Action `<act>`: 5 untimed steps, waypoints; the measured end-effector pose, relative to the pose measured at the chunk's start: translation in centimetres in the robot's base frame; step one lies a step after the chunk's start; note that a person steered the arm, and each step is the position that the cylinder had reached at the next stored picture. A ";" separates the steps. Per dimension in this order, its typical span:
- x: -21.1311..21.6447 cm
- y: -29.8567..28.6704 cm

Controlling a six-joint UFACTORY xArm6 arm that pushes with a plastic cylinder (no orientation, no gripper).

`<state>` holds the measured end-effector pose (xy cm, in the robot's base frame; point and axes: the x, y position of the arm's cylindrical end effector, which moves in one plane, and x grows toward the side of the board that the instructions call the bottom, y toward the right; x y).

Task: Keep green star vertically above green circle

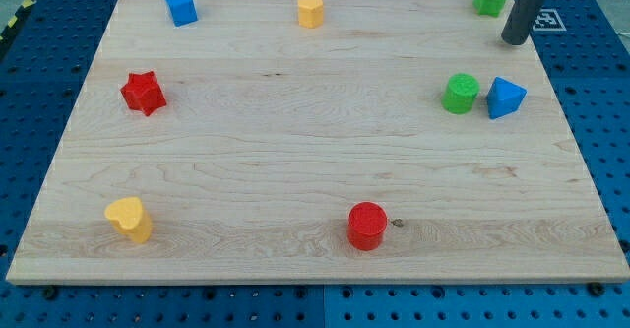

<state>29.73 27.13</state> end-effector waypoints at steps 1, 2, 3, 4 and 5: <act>-2.6 0.5; -5.0 3.0; -7.0 4.9; -10.6 4.8; -10.6 4.5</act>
<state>19.14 31.62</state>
